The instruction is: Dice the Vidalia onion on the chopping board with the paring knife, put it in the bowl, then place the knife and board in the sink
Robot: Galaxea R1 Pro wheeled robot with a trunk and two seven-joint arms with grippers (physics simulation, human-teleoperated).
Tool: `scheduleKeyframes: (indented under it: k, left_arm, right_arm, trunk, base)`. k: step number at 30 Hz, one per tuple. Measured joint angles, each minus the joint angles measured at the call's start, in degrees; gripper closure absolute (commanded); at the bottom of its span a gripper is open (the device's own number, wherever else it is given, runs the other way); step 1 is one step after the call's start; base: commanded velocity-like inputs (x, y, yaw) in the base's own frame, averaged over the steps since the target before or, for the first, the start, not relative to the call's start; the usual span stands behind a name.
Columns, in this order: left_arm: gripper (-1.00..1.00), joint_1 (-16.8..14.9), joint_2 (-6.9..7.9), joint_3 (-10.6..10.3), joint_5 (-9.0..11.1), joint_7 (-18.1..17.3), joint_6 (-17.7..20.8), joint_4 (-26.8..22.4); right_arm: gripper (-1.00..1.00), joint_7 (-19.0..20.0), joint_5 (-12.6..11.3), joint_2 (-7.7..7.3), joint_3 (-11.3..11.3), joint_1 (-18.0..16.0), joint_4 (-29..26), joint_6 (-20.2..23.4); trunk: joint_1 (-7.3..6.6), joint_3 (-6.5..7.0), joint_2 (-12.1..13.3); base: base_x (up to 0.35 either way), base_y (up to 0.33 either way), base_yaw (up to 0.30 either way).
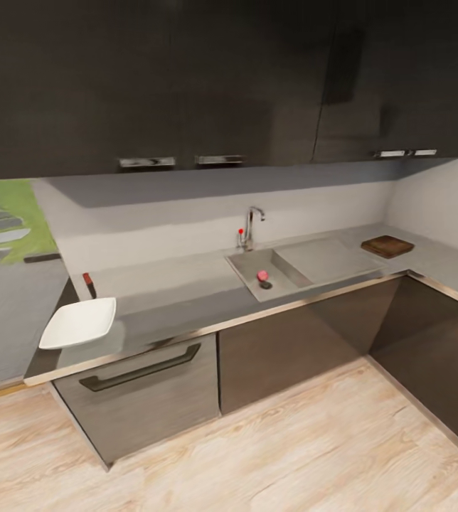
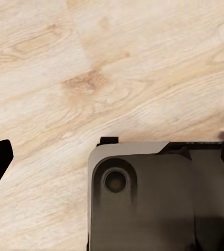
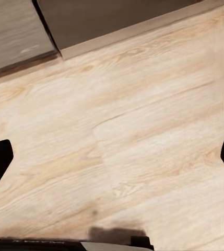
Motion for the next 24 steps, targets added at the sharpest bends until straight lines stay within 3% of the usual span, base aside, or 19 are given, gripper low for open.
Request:
scheduleKeyframes:
  k: [24]
  left_arm:
    - [-1.0,0.0,0.05,0.0,0.0,-0.03,0.01,-0.03]
  right_arm:
    - [-1.0,0.34,0.08,0.02,0.19,0.0,-0.07,-0.33]
  trunk:
    - [0.0,0.01,0.0]
  base:
    - [0.176,-0.266,-0.001]
